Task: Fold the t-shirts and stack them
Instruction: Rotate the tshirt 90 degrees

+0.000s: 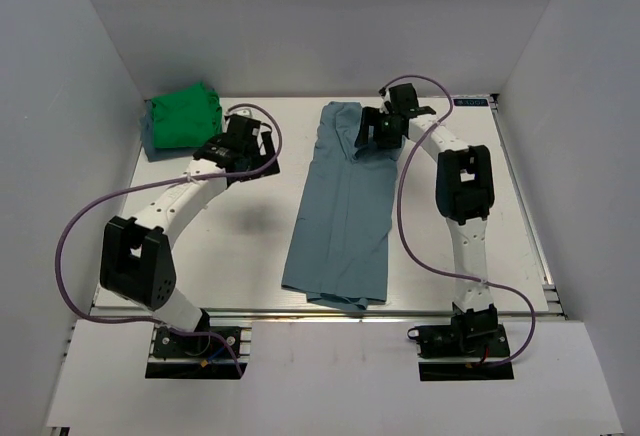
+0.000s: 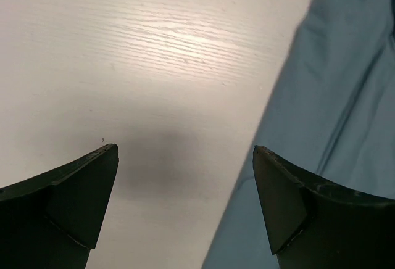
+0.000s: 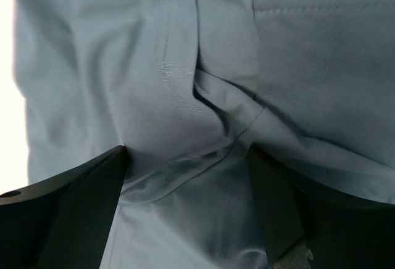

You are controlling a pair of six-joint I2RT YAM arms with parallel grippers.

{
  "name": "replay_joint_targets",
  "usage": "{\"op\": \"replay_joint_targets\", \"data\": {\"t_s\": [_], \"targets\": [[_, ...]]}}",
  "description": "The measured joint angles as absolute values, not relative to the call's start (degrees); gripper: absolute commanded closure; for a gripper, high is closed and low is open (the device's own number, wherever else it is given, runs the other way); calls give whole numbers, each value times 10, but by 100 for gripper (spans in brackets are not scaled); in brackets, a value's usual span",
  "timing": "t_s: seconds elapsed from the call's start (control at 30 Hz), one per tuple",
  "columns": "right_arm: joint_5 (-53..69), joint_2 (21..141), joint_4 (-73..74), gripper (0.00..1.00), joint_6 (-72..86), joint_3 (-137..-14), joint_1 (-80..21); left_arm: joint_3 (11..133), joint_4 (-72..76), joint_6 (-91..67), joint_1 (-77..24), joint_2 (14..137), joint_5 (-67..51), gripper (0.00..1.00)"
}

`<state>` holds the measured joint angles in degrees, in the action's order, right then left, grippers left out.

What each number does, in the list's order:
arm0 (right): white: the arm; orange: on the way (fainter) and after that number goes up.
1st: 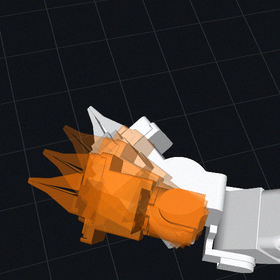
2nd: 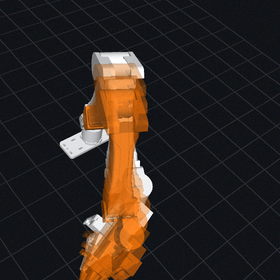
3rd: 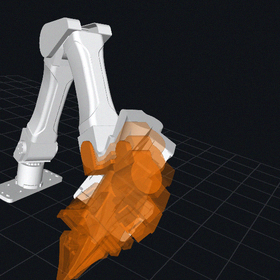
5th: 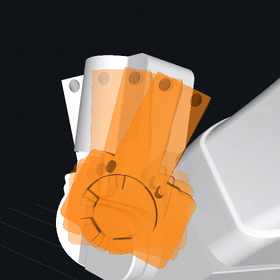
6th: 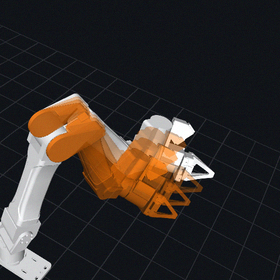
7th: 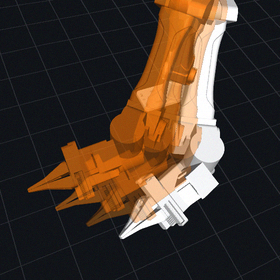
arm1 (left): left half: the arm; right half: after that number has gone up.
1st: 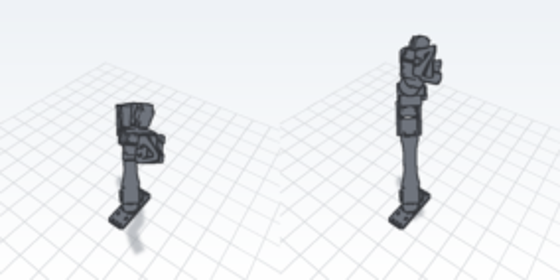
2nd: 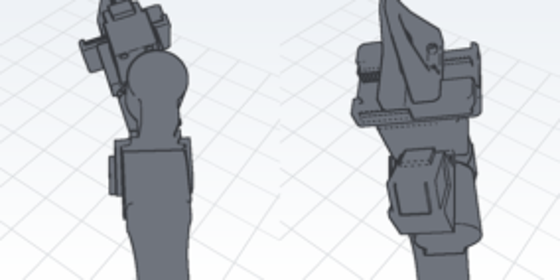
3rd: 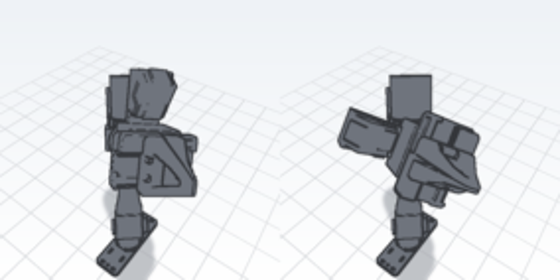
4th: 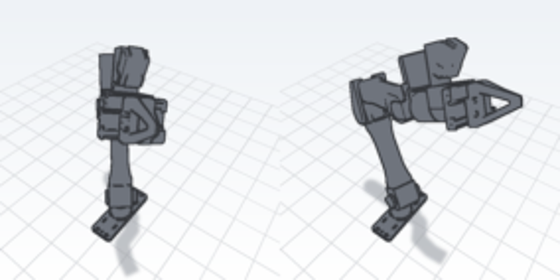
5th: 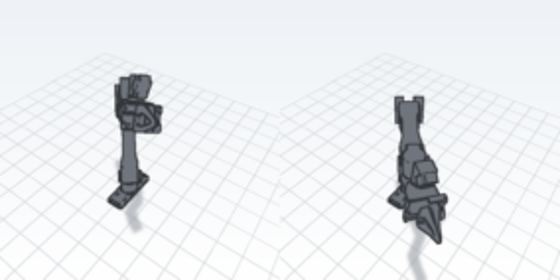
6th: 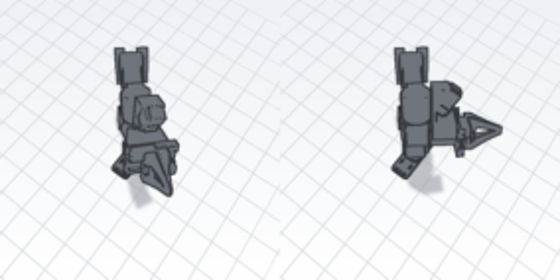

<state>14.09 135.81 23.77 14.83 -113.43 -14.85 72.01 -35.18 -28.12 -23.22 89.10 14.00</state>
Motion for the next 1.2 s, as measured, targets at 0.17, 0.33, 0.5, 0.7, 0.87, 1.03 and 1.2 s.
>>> {"op": "replay_joint_targets", "data": {"t_s": [0.17,0.33,0.5,0.7,0.87,1.03,1.2], "targets": [[145,1370,239,32,160,-1137,-149,712,-327,-274,-189,898,129,0],[153,1370,227,43,177,-1139,-149,684,-302,-268,-172,897,96,0],[159,1370,213,96,186,-1139,-149,663,-292,-260,-164,897,69,0],[165,1370,204,96,174,-1140,-158,646,-268,-252,-162,898,39,0],[161,1370,204,90,138,-1151,-180,630,-252,-246,-162,910,16,0],[147,1370,203,84,98,-1167,-218,621,-247,-244,-162,926,-1,0],[134,1370,204,74,66,-1169,-254,615,-239,-241,-162,940,-14,0]]}}
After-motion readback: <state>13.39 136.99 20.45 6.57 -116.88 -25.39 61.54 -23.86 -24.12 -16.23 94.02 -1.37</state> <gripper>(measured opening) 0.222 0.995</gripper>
